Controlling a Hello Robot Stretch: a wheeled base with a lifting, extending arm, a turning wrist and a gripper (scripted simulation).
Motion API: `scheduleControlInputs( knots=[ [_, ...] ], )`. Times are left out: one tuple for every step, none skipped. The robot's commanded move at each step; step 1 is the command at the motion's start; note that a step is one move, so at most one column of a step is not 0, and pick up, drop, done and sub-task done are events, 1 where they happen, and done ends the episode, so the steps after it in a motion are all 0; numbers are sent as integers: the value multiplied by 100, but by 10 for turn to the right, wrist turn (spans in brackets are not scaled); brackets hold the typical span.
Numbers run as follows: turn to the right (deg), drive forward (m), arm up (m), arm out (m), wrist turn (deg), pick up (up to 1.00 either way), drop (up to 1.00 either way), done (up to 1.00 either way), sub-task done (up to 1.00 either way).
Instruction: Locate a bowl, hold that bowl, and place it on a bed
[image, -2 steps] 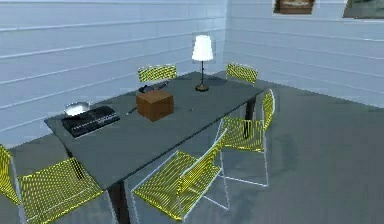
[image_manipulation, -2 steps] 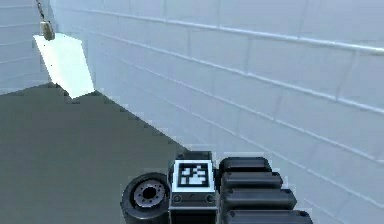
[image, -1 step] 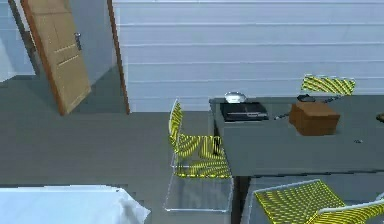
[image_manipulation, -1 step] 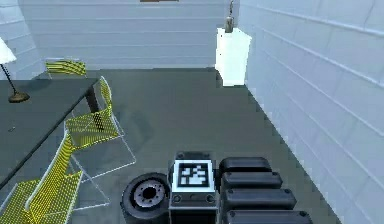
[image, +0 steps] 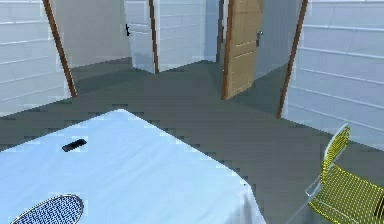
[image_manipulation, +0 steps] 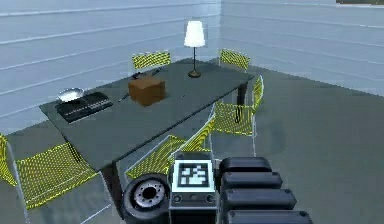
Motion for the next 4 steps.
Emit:
scheduleControlInputs(
  knots=[
    [-180,0,0,0,0,0,0,0,0],
    [450,0,0,0,0,0,0,0,0],
    [450,0,0,0,0,0,0,0,0],
    [330,0,0,0,0,0,0,0,0]
  ],
)
